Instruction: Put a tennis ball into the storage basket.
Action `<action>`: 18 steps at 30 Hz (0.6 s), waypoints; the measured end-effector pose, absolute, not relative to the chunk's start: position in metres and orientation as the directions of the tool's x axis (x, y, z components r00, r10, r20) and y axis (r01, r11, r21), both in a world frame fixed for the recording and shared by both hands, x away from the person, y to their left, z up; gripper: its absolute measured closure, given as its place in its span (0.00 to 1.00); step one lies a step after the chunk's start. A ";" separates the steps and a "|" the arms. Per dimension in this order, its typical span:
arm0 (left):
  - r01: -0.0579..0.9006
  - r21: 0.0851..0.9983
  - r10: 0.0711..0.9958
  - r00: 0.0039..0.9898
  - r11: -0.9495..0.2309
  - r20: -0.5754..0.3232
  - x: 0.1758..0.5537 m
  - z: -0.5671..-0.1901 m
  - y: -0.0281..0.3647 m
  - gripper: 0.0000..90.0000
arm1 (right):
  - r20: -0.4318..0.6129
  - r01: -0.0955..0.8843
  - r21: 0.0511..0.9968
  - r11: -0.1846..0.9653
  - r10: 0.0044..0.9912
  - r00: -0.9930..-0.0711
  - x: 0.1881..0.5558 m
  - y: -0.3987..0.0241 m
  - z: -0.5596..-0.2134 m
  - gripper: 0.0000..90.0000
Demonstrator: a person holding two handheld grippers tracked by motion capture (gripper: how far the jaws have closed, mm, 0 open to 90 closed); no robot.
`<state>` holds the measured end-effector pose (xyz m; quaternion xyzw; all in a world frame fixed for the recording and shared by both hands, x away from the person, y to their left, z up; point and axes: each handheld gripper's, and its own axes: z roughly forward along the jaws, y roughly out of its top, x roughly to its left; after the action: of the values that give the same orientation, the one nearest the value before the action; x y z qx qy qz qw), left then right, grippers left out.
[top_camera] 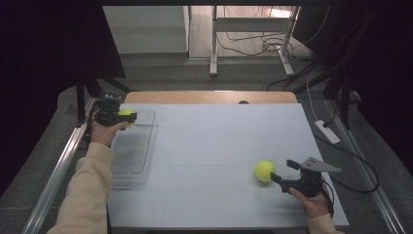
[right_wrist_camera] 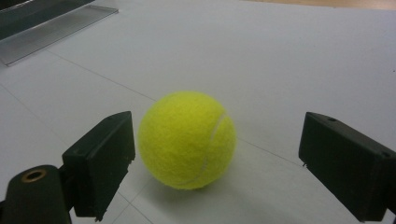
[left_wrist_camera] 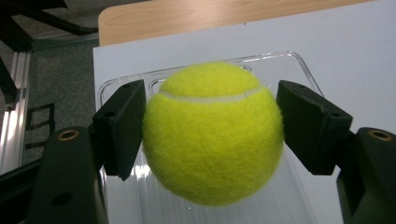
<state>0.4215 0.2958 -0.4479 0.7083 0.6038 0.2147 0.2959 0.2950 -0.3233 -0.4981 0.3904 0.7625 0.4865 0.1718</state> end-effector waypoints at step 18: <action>0.788 0.605 0.986 0.165 -0.115 -0.028 0.430 -0.463 0.298 0.31 | 0.118 0.429 0.876 0.221 0.764 -0.634 0.295 -0.324 -0.498 0.12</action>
<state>0.4302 0.2976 -0.4633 0.7203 0.6155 0.1961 0.2527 0.2952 -0.3240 -0.4982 0.3914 0.7620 0.4863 0.1722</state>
